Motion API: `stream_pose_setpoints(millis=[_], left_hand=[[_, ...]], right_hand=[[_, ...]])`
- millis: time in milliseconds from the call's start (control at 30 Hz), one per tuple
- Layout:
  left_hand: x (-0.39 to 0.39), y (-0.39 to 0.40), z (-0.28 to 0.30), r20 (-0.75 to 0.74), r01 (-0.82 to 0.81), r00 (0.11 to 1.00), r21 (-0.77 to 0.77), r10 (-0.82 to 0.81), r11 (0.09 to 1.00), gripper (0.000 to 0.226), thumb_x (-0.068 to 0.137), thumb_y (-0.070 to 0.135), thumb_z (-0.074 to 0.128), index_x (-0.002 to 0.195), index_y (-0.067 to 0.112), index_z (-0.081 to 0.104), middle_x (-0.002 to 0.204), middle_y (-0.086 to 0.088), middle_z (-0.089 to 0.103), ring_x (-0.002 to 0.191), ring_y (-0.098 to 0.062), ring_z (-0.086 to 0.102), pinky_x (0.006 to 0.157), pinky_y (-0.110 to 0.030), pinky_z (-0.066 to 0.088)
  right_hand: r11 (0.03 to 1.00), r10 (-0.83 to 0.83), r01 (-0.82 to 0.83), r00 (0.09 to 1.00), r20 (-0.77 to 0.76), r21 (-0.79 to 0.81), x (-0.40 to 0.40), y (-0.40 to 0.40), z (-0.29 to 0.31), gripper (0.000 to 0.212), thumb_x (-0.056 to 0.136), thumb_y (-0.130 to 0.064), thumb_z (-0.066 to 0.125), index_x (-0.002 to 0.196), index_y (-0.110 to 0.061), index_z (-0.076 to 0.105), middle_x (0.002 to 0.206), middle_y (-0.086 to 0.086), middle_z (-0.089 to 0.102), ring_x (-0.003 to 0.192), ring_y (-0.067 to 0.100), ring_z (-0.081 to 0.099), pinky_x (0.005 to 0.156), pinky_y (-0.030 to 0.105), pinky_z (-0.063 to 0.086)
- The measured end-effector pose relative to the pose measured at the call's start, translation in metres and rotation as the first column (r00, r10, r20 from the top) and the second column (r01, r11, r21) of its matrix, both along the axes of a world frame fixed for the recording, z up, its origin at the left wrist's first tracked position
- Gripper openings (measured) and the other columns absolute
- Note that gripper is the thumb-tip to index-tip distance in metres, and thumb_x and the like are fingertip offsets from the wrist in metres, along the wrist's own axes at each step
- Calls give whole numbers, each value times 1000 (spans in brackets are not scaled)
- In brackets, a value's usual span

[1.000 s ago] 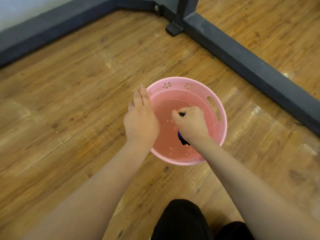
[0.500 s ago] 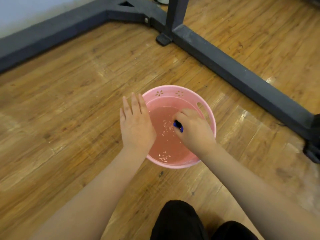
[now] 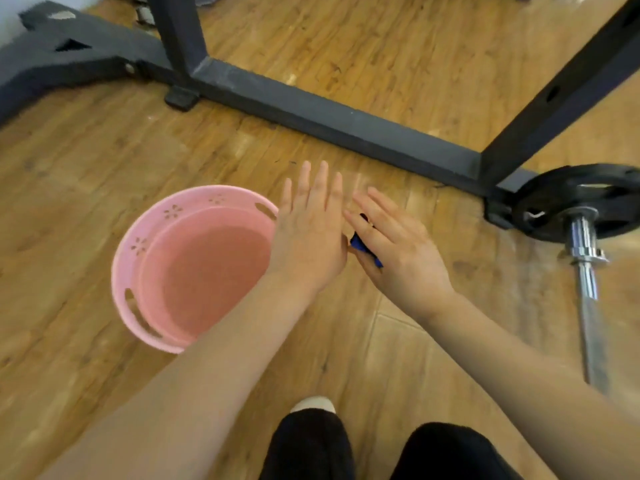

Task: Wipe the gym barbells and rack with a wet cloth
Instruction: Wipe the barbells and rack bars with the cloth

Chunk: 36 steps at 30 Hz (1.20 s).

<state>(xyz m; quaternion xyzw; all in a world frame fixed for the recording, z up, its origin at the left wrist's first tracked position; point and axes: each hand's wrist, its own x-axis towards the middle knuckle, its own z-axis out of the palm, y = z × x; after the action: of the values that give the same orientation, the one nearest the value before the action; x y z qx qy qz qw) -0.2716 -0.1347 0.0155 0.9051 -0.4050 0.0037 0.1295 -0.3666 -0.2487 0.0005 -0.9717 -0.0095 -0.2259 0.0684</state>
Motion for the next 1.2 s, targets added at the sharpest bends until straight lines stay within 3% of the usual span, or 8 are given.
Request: stream_pose_setpoints(millis=[167,333,567,800,867,1000,1133,1200], left_hand=[[-54,-68,-5,61,275,957,122,-284,954,70,97,28,39,151,9,-2,159,-11,-5,145,-27,-11,116,-42,-5],[-134,-133,-20,3,529,844,165,-537,832,70,97,24,39,151,9,-3,159,-10,-7,145,-26,-13,116,-41,-6],[-243,-195,-48,-39,751,647,204,-761,628,69,98,24,37,150,6,-5,159,-9,-9,145,-26,-12,116,-40,-6],[-311,-210,-74,-51,853,487,245,-872,461,79,96,29,40,147,4,-14,157,-12,-15,144,-28,-16,115,-41,-7],[-323,-207,-81,-70,868,457,253,-886,428,77,97,28,39,147,4,-14,157,-12,-15,144,-28,-16,115,-40,-8],[-329,-203,-95,-57,880,406,293,-912,373,76,97,28,37,147,4,-16,157,-11,-18,144,-28,-17,114,-40,-10],[-336,-201,-100,-61,889,361,323,-931,324,76,97,28,37,147,4,-16,157,-10,-18,144,-27,-18,114,-40,-10],[-344,-197,-103,-63,902,331,315,-942,296,77,97,27,37,147,5,-16,157,-10,-18,143,-27,-19,114,-41,-11]], right_hand=[[959,-283,280,956,-76,-43,-89,-50,0,39,89,-18,57,125,-2,59,133,15,55,126,32,49,92,47,49],[849,-527,526,840,-132,-41,-195,-87,-11,41,82,-18,64,120,-3,63,127,15,60,118,33,56,85,45,53],[590,-782,807,568,-256,-12,-333,-105,-30,41,71,-6,81,110,-4,68,115,15,65,96,35,65,68,45,56],[301,-897,947,320,-306,109,-391,-112,-40,31,82,-11,71,112,-4,66,111,9,65,99,32,60,80,39,47],[243,-907,960,275,-319,138,-400,-111,-45,30,83,-14,70,112,-5,65,108,8,64,100,28,58,80,31,42],[207,-900,964,254,-354,166,-405,-105,-54,29,85,-17,69,111,-7,62,104,6,62,96,23,55,76,25,36],[265,-876,951,306,-372,158,-413,-97,-59,22,84,-14,70,103,-7,65,97,6,64,90,24,56,72,36,47],[250,-885,954,295,-359,169,-422,-93,-61,18,82,-13,72,98,-7,67,93,6,65,88,26,57,71,37,48]])
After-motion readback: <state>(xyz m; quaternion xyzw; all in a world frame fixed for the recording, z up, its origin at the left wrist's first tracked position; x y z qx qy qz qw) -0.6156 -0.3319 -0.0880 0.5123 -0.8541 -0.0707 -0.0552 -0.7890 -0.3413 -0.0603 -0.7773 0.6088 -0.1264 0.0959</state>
